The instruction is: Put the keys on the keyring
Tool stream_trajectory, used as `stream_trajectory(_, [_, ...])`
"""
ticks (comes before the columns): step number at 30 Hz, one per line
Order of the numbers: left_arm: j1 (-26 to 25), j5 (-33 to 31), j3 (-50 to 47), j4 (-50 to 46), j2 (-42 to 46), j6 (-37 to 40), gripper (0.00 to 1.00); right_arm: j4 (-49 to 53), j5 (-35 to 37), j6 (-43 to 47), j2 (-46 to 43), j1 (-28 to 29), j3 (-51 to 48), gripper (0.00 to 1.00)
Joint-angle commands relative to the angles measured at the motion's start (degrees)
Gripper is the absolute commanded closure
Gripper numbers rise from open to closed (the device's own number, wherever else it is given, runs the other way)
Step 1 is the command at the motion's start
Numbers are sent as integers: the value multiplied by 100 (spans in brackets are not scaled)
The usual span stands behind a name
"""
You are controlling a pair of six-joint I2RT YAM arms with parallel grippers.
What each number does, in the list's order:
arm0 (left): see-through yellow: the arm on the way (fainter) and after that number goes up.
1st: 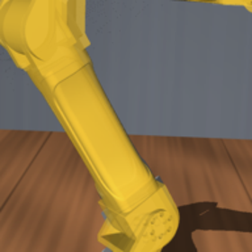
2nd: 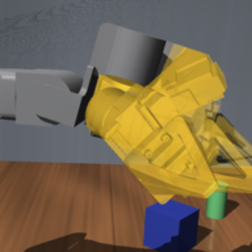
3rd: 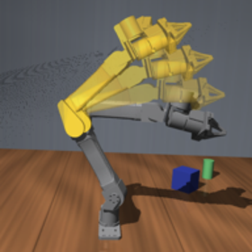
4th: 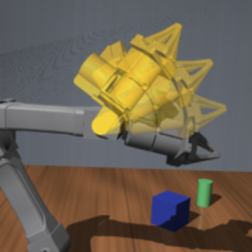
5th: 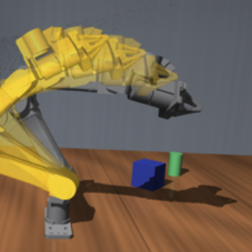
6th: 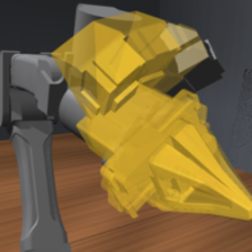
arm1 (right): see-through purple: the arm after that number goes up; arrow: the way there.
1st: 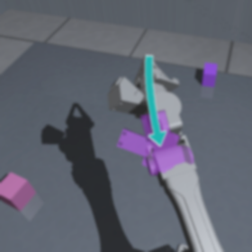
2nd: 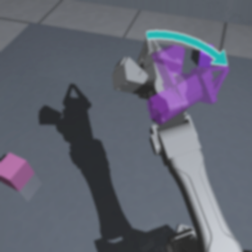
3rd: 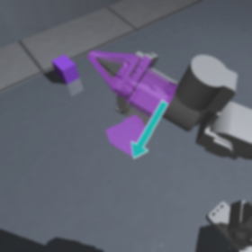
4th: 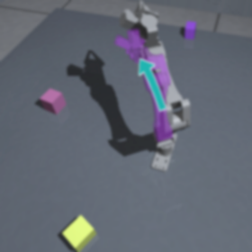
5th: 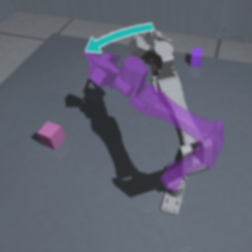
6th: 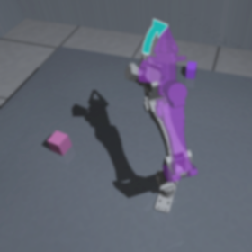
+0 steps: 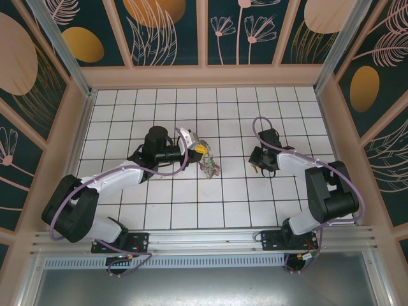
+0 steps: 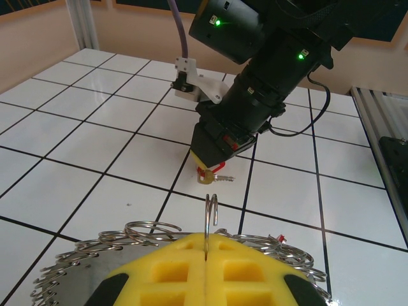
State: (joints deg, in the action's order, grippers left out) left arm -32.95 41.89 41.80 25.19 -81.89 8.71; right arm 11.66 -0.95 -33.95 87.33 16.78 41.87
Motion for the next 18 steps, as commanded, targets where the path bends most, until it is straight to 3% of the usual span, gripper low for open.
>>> stream_trajectory(1, [-11, 88, 192, 109, 61, 35, 100, 284, 249, 95, 54, 53, 135, 92])
stream_trajectory(5, [-13, 83, 188, 109, 46, 40, 100, 261, 231, 117, 47, 48, 131, 87])
stream_trajectory(18, [-11, 65, 151, 102, 85, 34, 100, 206, 210, 161, 144, 49, 225, 85])
